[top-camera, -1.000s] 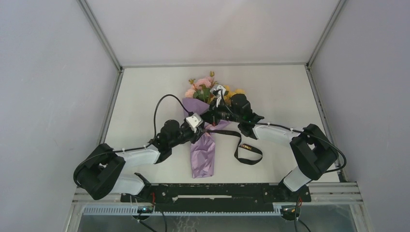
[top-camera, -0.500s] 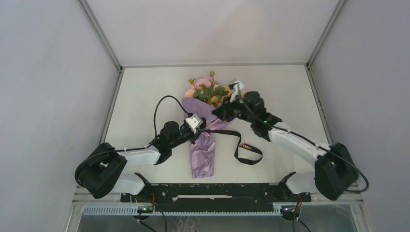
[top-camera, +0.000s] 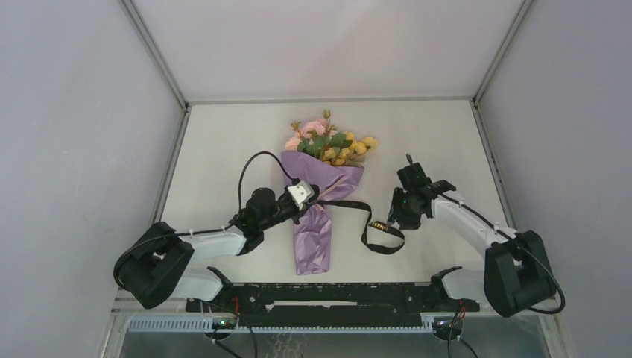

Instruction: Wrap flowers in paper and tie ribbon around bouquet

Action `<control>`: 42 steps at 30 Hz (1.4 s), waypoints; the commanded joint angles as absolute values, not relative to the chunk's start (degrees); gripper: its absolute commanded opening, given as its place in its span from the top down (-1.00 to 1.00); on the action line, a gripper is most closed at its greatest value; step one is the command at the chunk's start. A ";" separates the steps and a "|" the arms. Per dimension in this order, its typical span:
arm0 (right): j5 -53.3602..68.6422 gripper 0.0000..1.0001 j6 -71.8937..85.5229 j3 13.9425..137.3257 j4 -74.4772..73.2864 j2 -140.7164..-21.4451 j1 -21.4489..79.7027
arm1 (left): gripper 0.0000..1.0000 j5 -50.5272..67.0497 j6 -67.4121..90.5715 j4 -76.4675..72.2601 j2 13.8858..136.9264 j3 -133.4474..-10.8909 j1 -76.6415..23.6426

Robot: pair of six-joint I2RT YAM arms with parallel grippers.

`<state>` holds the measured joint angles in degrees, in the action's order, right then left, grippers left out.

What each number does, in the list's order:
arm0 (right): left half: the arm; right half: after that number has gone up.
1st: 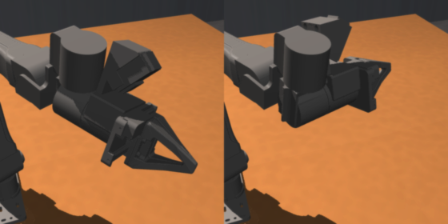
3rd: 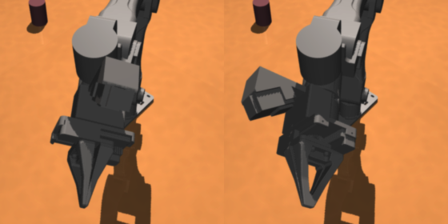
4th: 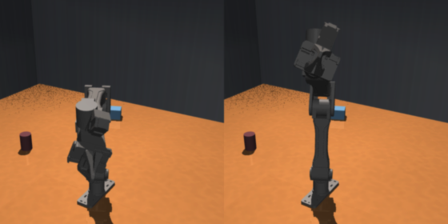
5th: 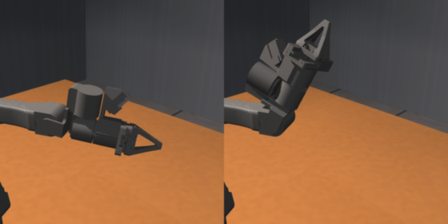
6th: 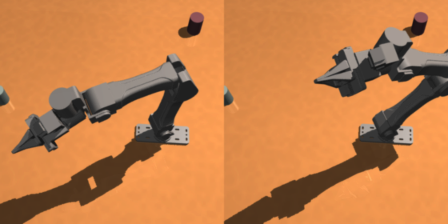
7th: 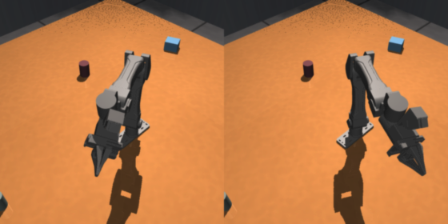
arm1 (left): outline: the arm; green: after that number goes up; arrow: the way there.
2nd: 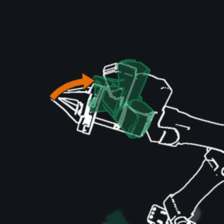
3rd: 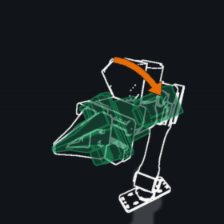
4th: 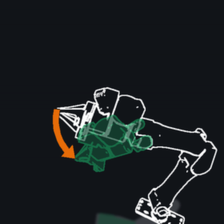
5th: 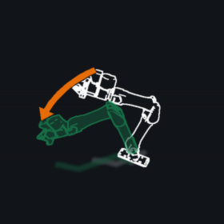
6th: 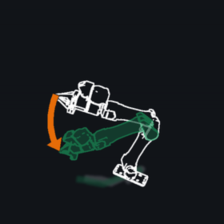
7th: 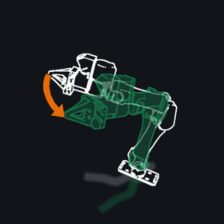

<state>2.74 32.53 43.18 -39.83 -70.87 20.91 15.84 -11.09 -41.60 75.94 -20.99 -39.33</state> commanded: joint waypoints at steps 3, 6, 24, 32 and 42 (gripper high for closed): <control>-2.78 -0.13 37.60 43.40 -50.31 -72.78 23.35 | 1.00 17.78 -12.57 -42.54 73.58 -20.19 -39.59; -1.57 -0.19 38.16 41.84 -48.92 -74.29 24.56 | 1.00 18.10 -12.51 -42.54 73.57 -19.95 -39.63; -5.07 -0.14 36.84 47.79 -55.84 -70.53 24.37 | 1.00 19.49 -13.78 -44.99 75.50 -20.22 -39.56; -11.19 -0.27 39.99 42.47 -56.00 -62.60 23.37 | 1.00 19.77 -13.98 -45.18 77.68 -21.42 -39.71; -10.08 -0.42 48.57 30.86 -44.51 -61.49 23.38 | 1.00 19.66 -14.34 -45.59 78.45 -21.58 -39.70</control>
